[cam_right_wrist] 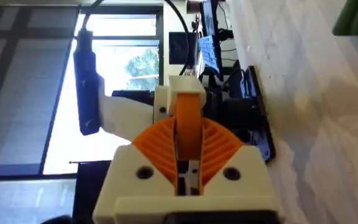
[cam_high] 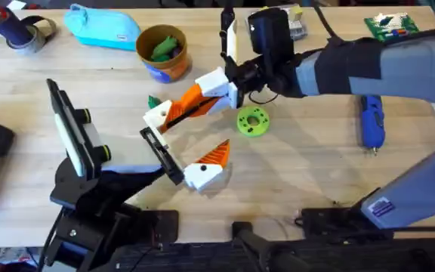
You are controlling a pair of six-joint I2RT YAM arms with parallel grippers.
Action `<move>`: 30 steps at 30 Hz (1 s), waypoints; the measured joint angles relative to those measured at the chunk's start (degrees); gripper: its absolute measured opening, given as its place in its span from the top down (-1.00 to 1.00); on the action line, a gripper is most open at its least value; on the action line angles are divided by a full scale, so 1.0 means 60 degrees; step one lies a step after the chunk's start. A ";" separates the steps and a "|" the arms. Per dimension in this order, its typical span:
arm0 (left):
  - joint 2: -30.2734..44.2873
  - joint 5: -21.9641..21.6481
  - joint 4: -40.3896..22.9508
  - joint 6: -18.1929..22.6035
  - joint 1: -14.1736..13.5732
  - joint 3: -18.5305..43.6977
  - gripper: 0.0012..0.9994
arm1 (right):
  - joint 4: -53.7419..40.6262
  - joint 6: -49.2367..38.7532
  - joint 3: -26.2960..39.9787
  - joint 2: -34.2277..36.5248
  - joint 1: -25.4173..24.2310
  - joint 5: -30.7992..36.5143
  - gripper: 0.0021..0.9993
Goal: Pick up the gripper from the table and insert it into the empty holder that is missing its gripper. Then pick up a screw, insert it into the mounting hole, and use the screwdriver to tighten it. Finally, clean up the table by picking up the vegetable and placing it into the bucket.
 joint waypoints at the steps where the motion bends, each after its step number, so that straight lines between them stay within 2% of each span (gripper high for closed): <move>1: 0.0000 0.0046 -0.0004 0.0000 -0.0002 0.0000 -0.98 | 0.0001 0.0009 0.0007 0.0000 0.0009 0.0040 0.65; 3: 0.0000 0.0187 -0.0007 0.0000 -0.0031 0.0000 -0.98 | 0.0010 0.0051 0.0022 0.0000 0.0062 0.0073 0.45; 4: 0.0000 0.0236 -0.0008 0.0000 -0.0053 0.0000 -0.98 | 0.0020 0.0033 0.0029 0.0000 0.0100 0.0088 0.24; 5: 0.0000 0.0280 -0.0010 0.0000 -0.0063 0.0000 -0.98 | 0.0026 0.0055 0.0035 -0.0001 0.0128 0.0101 0.11; 11: 0.0000 0.0435 -0.0014 0.0000 -0.0062 0.0000 -0.98 | 0.0033 0.0065 0.0061 0.0000 0.0185 0.0114 -0.35; 14: 0.0000 0.0442 -0.0014 0.0000 -0.0062 0.0000 -0.98 | 0.0033 0.0061 0.0068 0.0000 0.0181 0.0131 -0.88; 15: 0.0000 0.0443 -0.0014 0.0000 -0.0062 0.0000 -0.98 | 0.0036 0.0065 0.0069 0.0000 0.0179 0.0150 -0.96; 30: 0.0000 0.0460 -0.0018 0.0000 -0.0062 0.0000 -0.98 | 0.0029 0.0071 0.0072 0.0000 -0.0650 0.1062 -0.99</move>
